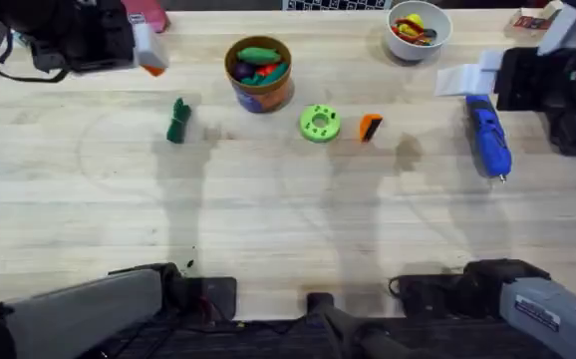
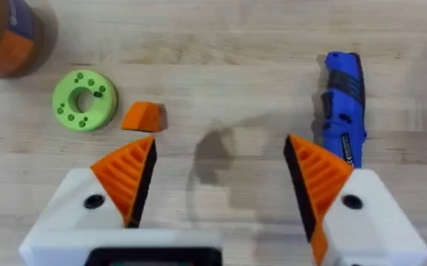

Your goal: Pick up the gripper from the table and insert it into the empty holder that is missing its gripper. Then pick up a screw, insert it into the mounting hole, and use the screwdriver to tighten it. Finally, clean up the table by picking up the vegetable and placing it into the bucket.

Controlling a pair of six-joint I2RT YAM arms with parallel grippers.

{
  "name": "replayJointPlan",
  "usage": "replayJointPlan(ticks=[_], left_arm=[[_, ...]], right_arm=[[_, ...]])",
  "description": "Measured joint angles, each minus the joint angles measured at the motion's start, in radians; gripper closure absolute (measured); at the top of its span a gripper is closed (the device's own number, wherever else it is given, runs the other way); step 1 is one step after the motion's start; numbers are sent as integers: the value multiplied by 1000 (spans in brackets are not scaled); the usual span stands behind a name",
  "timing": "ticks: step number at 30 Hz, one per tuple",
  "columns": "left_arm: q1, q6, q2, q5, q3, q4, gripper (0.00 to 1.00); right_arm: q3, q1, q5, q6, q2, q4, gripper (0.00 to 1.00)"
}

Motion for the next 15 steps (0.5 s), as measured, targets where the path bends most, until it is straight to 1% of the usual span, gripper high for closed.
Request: replayJointPlan(ticks=[2, 3, 4, 6, 8, 11, 15], left_arm=[[0, 0, 0, 1, 0, -7, 119], [0, 0, -1, 4, 0, -9, 43], [0, 0, -4, 5, 0, -9, 23], [-3, 0, -24, 12, -6, -4, 15], [-7, 0, -78, 23, -32, 4, 16], [-11, 0, -213, 30, -104, 10, 16], [-11, 0, -425, 33, -194, 9, 15]], right_arm=[[0, 0, 0, 0, 0, 0, 8], [0, 0, 0, 0, 0, 0, 7], [0, 0, 0, 0, 0, 0, 7], [0, 0, 0, 0, 0, 0, 7], [0, 0, 0, 0, 0, 0, 7], [0, 0, 0, 0, 0, 0, 8], [0, 0, 0, 0, 0, 0, 8]])
